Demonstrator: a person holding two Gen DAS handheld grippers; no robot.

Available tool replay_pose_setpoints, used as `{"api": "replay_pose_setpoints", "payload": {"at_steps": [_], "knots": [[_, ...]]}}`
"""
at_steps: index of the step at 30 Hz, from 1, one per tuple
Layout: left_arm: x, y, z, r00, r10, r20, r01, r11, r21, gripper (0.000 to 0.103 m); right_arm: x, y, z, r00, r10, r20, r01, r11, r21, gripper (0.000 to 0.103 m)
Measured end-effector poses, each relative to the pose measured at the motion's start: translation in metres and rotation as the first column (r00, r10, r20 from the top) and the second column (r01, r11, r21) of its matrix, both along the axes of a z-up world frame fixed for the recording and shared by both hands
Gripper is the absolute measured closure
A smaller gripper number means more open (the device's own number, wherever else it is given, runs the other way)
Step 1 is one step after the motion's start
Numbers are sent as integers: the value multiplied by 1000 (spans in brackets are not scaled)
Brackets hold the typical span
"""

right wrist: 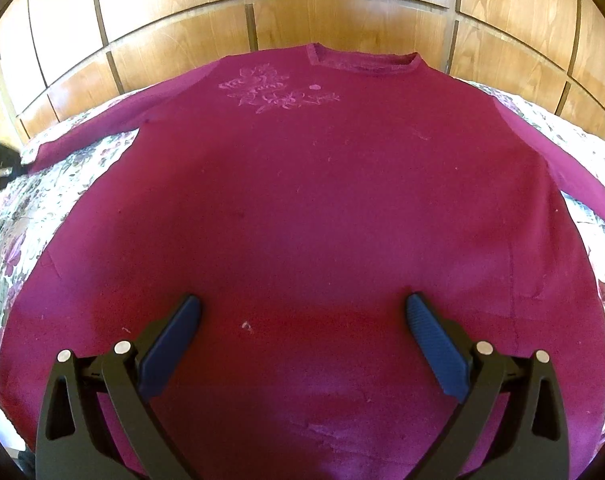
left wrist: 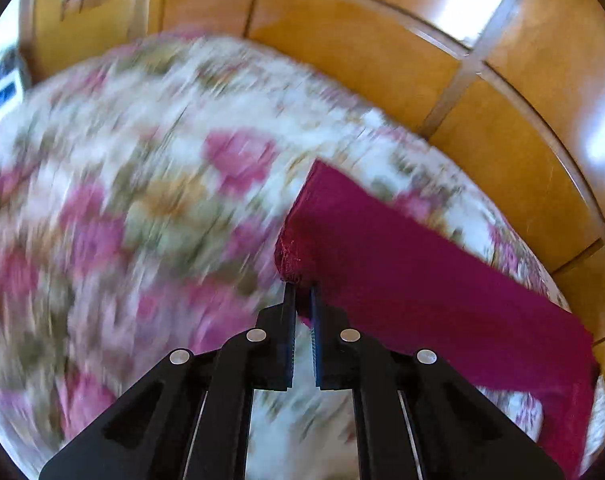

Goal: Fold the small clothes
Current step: 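Grasp the other sleeve cuff with the right tool and lift it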

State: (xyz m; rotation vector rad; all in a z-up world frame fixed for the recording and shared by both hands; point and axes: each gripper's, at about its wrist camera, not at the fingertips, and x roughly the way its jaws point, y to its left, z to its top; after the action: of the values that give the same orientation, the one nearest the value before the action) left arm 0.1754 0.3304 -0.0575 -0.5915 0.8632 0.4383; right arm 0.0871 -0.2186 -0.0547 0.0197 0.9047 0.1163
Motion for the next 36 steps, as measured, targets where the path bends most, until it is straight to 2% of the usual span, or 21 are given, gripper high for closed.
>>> {"api": "replay_pose_setpoints", "payload": {"at_steps": [2,5,8,11,15,17,19,20,22,23,25,26,27,29,31,32,33,34,36], "knots": [[-8,-7,-3,1000,-14,-19,15,999,34,97,0,-1,0,1000,0,2,0,1000,3,2],[6,-7,-5,997,-24,-74,29,997,75,93,0,-1,1,1000,-2,11,2,1000,3,2],[10,0,10,997,24,-73,-18,996,91,87,-1,-1,1,1000,-3,16,2,1000,5,2],[-5,-9,37,999,34,-15,-32,989,146,87,-1,-1,2,1000,-5,18,5,1000,6,2],[-28,-48,58,995,-83,48,73,980,183,87,1,-4,8,1000,1,-16,0,1000,30,2],[-39,-81,62,981,-185,58,170,965,200,82,2,-13,15,999,3,-36,0,996,84,2],[-54,-122,63,953,-291,84,271,943,193,61,-1,-34,29,999,-37,-20,40,984,174,2],[-60,-139,62,938,-333,98,312,932,186,59,-5,-54,36,996,-90,0,88,971,222,2],[-71,-181,59,891,-438,123,417,895,159,59,-11,-90,44,984,-176,8,165,937,307,4],[-77,-198,57,871,-473,134,454,879,148,59,-14,-121,46,968,-252,0,235,902,362,5],[-88,-234,54,826,-543,155,529,840,123,59,-19,-170,43,930,-368,-29,345,839,420,21],[-92,-249,53,805,-571,161,559,821,117,59,-21,-190,41,910,-413,-44,390,811,437,25],[-98,-268,51,781,-603,162,591,797,121,59,-23,-223,36,872,-484,-70,460,762,456,32],[-106,-297,47,740,-656,149,643,754,133,59,-28,-271,29,806,-582,-110,554,675,488,36],[-111,-324,38,696,-708,123,697,706,122,59,-36,-333,16,700,-693,-174,658,531,533,43],[-113,-333,35,685,-720,107,710,693,122,59,-38,-349,13,670,-718,-188,680,491,545,45],[-113,-342,29,671,-736,86,727,676,121,59,-43,-375,9,615,-761,-206,710,422,564,47],[-114,-349,26,662,-747,67,737,665,124,59,-47,-395,6,574,-790,-217,725,366,584,47],[-112,-357,18,661,-750,36,743,660,114,59,-52,-432,1,495,-835,-239,745,267,611,48]]}}
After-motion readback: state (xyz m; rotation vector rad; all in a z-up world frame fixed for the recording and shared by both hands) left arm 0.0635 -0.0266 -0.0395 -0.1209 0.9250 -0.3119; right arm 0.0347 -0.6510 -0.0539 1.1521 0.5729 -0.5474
